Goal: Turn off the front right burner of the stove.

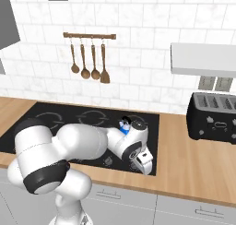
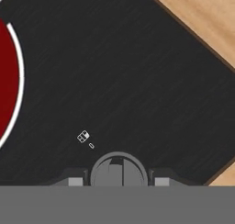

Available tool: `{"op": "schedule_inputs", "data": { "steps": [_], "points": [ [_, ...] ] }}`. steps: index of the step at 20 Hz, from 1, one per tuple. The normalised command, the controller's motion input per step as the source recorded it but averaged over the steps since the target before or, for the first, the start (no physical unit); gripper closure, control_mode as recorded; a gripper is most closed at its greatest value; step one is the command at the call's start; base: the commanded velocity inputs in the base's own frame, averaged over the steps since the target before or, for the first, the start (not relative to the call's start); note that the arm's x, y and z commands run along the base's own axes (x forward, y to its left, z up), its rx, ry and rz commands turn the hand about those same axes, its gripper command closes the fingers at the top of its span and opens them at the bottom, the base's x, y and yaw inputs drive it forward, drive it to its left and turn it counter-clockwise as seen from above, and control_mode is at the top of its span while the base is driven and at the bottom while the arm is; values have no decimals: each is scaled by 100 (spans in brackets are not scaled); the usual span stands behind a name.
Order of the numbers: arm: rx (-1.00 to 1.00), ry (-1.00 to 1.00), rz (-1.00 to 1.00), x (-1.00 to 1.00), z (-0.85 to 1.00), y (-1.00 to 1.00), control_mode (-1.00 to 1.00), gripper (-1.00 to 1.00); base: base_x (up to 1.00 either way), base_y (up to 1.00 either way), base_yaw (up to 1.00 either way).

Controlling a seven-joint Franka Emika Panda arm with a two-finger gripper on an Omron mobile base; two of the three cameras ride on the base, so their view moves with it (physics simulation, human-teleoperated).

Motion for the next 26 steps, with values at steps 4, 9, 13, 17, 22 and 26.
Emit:
{"op": "schedule_inputs", "data": {
  "steps": [4, 9, 13, 17, 22, 26],
  "points": [
    [0, 0, -1, 0, 0, 0, -100, 100, 0, 0, 0],
    [2, 1, -17, 0, 0, 0, -100, 100, 0, 0, 0],
    [8, 4, -31, -1, 0, 0, -100, 100, 0, 0, 0],
    [9, 2, -33, -9, 0, 0, -100, 100, 0, 0, 0],
    [8, 4, -35, -15, -1, 0, -100, 100, 0, 0, 0],
    [4, 1, -36, -12, 0, 0, -100, 100, 0, 0, 0]
  ]
}}
